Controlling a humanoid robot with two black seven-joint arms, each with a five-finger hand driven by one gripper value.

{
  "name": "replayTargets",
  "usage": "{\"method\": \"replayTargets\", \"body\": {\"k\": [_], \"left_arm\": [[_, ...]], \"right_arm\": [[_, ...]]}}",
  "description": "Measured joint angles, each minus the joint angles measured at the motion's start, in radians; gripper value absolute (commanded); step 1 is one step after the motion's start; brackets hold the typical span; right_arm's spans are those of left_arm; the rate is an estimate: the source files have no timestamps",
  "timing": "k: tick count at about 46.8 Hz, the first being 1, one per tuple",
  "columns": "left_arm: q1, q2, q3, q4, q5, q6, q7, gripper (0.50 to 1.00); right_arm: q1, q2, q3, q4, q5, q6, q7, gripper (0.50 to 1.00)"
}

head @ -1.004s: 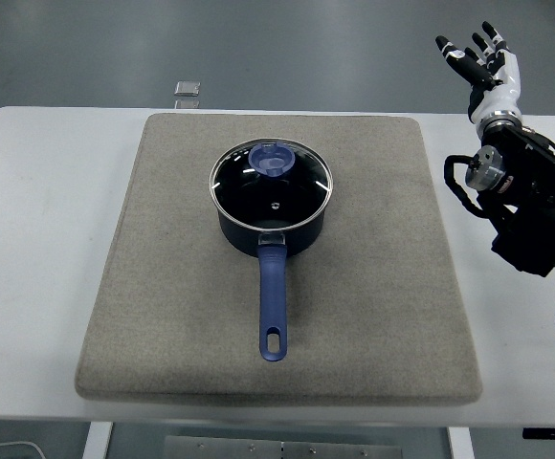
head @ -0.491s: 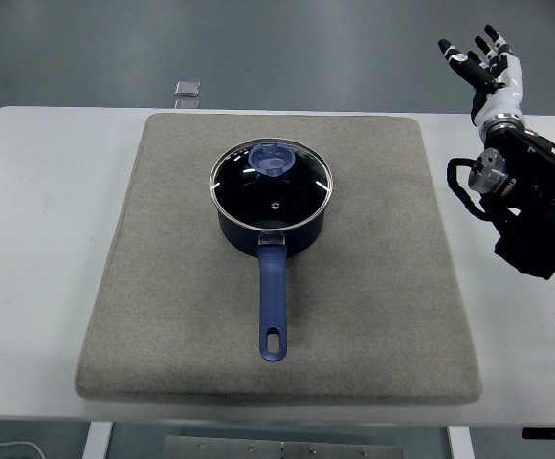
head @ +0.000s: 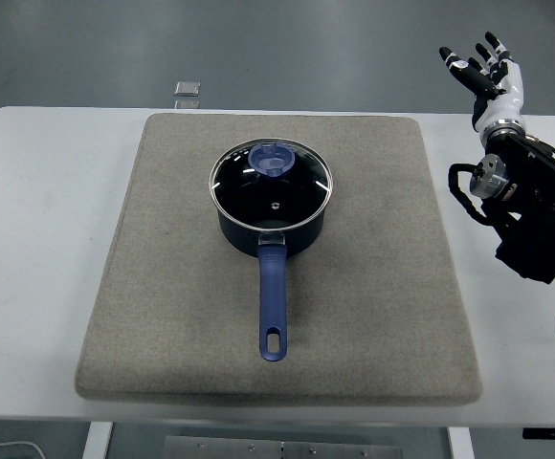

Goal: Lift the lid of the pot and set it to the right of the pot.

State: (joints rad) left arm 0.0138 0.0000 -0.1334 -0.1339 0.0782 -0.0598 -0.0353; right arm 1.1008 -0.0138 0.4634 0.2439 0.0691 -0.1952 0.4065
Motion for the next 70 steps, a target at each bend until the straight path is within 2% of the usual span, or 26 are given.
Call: {"method": "replayTargets", "body": {"k": [7, 12, 15, 22, 26, 35, 40, 42, 47, 53, 59, 62, 67, 70], "left_arm": [[0.000, 0.000, 0.000, 0.000, 0.000, 0.000, 0.000, 1.000], [0.000, 0.000, 0.000, 0.000, 0.000, 0.000, 0.000, 1.000], [0.000, 0.000, 0.000, 0.000, 0.000, 0.000, 0.000, 1.000], [0.000, 0.000, 0.000, 0.000, 0.000, 0.000, 0.000, 1.000], [0.000, 0.000, 0.000, 0.000, 0.000, 0.000, 0.000, 1.000], [0.000, 0.000, 0.000, 0.000, 0.000, 0.000, 0.000, 1.000], [0.000, 0.000, 0.000, 0.000, 0.000, 0.000, 0.000, 1.000], [0.000, 0.000, 0.000, 0.000, 0.000, 0.000, 0.000, 1.000], [0.000, 0.000, 0.000, 0.000, 0.000, 0.000, 0.000, 1.000], [0.000, 0.000, 0.000, 0.000, 0.000, 0.000, 0.000, 1.000], [0.000, 0.000, 0.000, 0.000, 0.000, 0.000, 0.000, 1.000], [0.000, 0.000, 0.000, 0.000, 0.000, 0.000, 0.000, 1.000], [0.000, 0.000, 0.000, 0.000, 0.000, 0.000, 0.000, 1.000], [0.000, 0.000, 0.000, 0.000, 0.000, 0.000, 0.000, 1.000]], "right_arm": [[0.008, -0.002, -0.001, 0.001, 0.000, 0.013, -0.001, 0.932], [0.031, -0.008, -0.018, 0.001, -0.043, 0.105, -0.002, 0.932], [0.055, -0.010, -0.043, 0.002, -0.087, 0.140, -0.002, 0.932], [0.112, -0.022, -0.067, 0.003, -0.117, 0.166, -0.024, 0.932], [0.131, -0.043, -0.098, 0.003, -0.122, 0.206, -0.050, 0.932], [0.180, -0.079, -0.180, 0.003, -0.130, 0.281, -0.054, 0.932], [0.230, -0.110, -0.243, 0.004, -0.165, 0.376, -0.051, 0.932], [0.250, -0.122, -0.267, 0.004, -0.188, 0.423, -0.046, 0.932], [0.288, -0.154, -0.303, 0.003, -0.251, 0.489, -0.035, 0.932], [0.327, -0.185, -0.319, 0.004, -0.369, 0.584, 0.003, 0.932], [0.354, -0.202, -0.322, 0.008, -0.455, 0.617, 0.032, 0.932], [0.363, -0.217, -0.322, 0.036, -0.498, 0.644, 0.049, 0.932], [0.368, -0.265, -0.322, 0.132, -0.573, 0.697, 0.093, 0.932], [0.369, -0.293, -0.322, 0.198, -0.622, 0.709, 0.116, 0.932]]}}
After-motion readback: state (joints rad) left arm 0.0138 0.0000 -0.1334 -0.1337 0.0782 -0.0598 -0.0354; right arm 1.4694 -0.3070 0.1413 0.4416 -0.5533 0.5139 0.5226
